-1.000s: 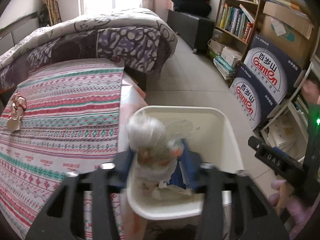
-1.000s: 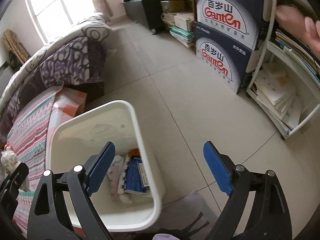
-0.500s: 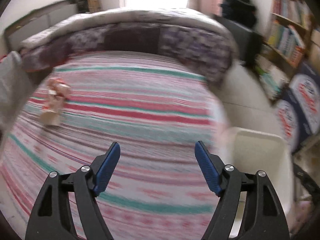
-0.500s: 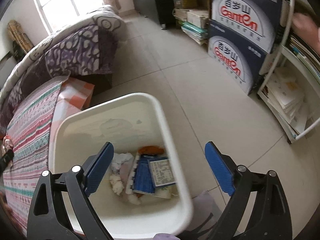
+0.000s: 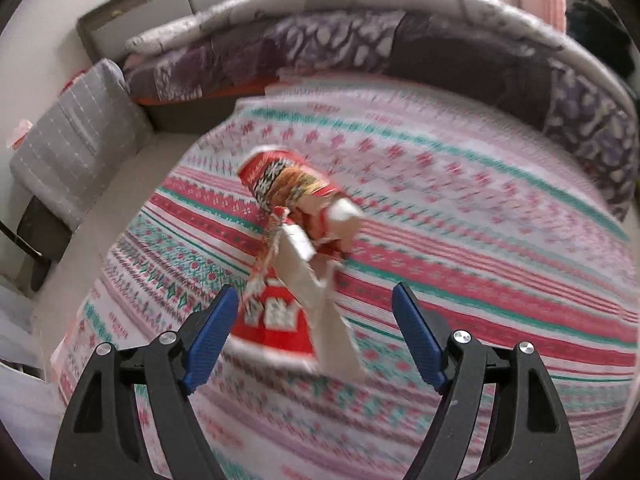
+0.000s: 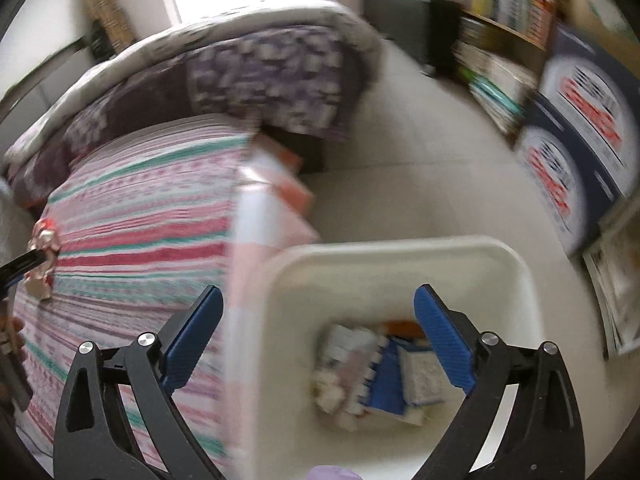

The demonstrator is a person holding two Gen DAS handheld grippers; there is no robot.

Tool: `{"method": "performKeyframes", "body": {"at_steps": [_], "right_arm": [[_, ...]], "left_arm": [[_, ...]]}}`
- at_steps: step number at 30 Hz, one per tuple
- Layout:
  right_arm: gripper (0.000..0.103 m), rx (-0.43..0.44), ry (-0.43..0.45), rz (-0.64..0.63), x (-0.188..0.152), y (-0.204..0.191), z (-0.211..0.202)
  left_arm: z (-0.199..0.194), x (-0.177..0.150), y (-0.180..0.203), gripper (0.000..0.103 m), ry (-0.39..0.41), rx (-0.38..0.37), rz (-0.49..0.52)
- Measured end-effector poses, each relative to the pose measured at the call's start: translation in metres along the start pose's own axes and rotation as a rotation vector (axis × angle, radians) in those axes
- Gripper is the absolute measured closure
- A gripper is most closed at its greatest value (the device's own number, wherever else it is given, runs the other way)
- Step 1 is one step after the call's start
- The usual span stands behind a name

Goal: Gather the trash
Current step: 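Grasp the red noodle wrapper with left tool while right tool grasps red noodle cup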

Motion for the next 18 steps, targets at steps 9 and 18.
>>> {"method": "performKeyframes", "body": {"at_steps": [9, 18], "right_arm": [[0.009, 0.166, 0.036, -0.221, 0.077, -0.155, 0.027], [0.007, 0.312, 0.025, -0.412, 0.118, -0.329, 0.052]], "left_arm": [[0.016, -0.020, -0.039, 0.051, -0.017, -0.161, 0.045], [-0.008, -0.053, -0.135, 0.052, -0.039, -0.217, -0.086]]}}
Point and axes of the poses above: each gripper's, at about its wrist camera, not at the fingertips, and z roughly the way its jaws point, y to its right, x to its top, the point moved 8 cm from there along z, roughly the way its jaws point, and after that the axes turned 11 degrees about -z, right-handed, at the moved point
